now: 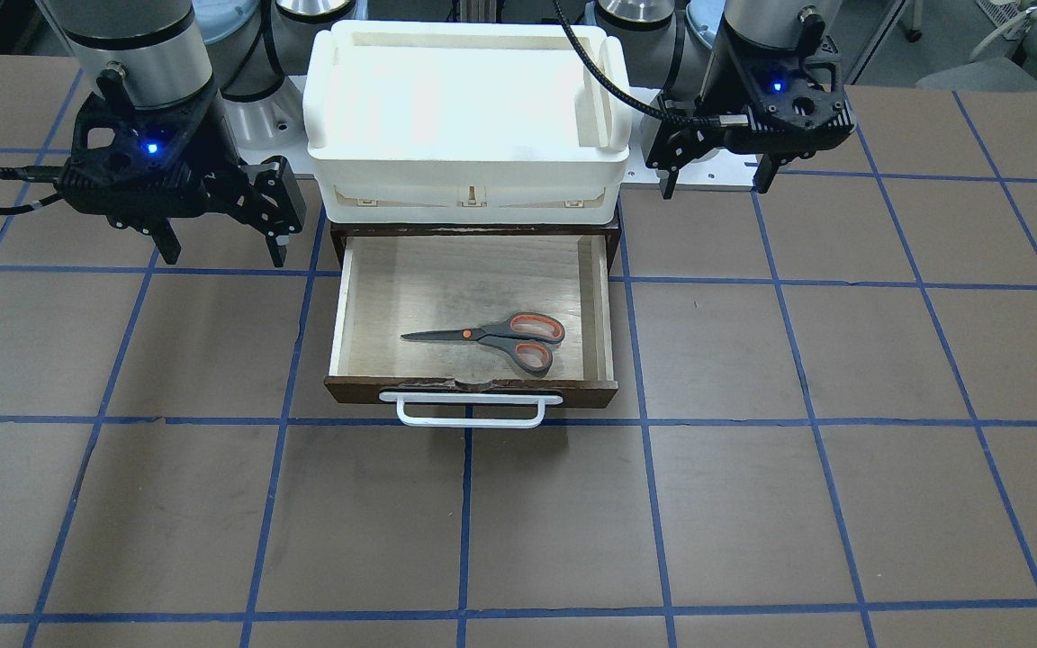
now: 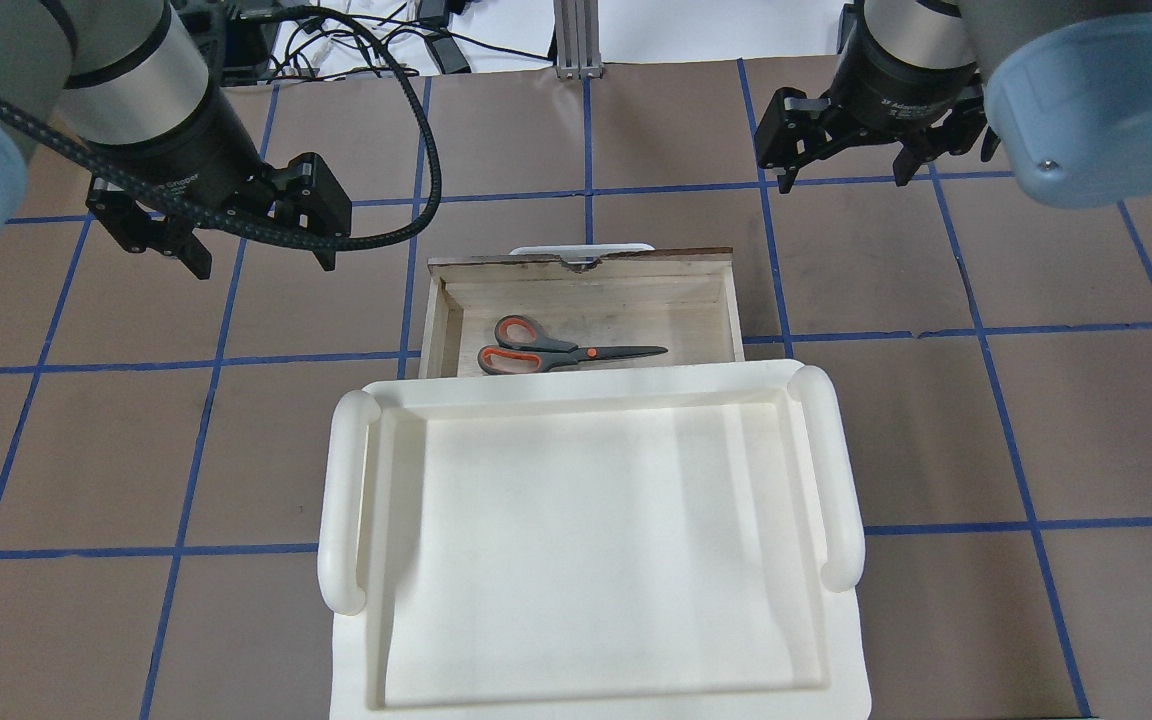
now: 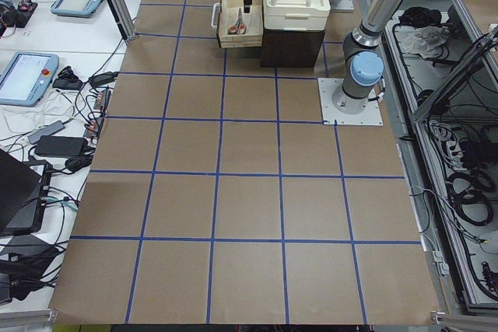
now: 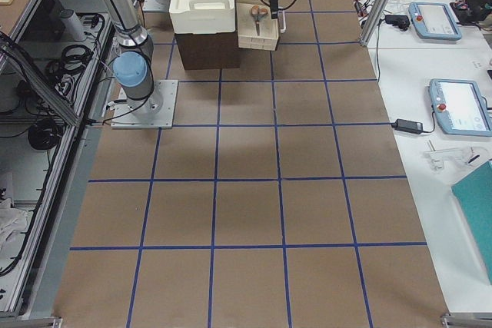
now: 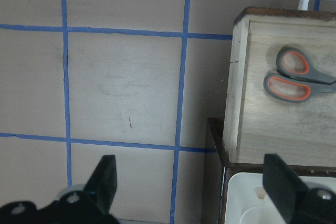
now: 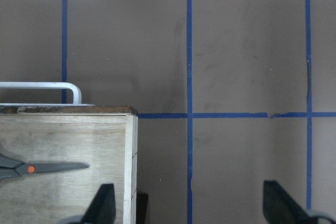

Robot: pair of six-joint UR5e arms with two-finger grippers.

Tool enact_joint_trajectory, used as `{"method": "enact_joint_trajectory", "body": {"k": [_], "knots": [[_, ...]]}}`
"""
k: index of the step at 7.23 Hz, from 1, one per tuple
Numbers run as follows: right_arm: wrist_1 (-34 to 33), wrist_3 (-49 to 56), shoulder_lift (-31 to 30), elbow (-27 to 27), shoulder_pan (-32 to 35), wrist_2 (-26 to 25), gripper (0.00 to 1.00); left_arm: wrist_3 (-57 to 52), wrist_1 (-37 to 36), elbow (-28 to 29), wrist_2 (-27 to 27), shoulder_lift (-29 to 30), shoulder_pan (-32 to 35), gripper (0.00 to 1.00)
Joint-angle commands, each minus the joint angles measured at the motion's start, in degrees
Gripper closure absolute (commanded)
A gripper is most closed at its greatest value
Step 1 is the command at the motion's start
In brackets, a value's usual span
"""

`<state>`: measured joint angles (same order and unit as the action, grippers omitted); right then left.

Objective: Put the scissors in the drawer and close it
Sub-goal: 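Raise the right gripper away from the drawer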

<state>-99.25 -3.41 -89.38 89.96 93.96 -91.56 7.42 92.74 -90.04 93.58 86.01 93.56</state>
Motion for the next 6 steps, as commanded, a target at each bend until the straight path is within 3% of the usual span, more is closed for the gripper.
{"method": "enact_joint_trajectory", "body": {"k": [1, 3, 6], "knots": [[1.25, -0.02, -0.44, 0.21, 0.0, 0.16, 0.0, 1.7, -3.5, 0.56, -0.24, 2.65, 0.04, 0.0], [1.25, -0.37, -0.35, 0.21, 0.08, -0.02, 0.0, 4.61, -16.58, 1.26, -0.94, 8.54, 1.26, 0.0], [2.22, -0.11, -0.35, 0.21, 0.08, -0.64, 0.0, 8.04, -18.21, 11.09, -0.42, 18.81, 6.61, 0.0]]}}
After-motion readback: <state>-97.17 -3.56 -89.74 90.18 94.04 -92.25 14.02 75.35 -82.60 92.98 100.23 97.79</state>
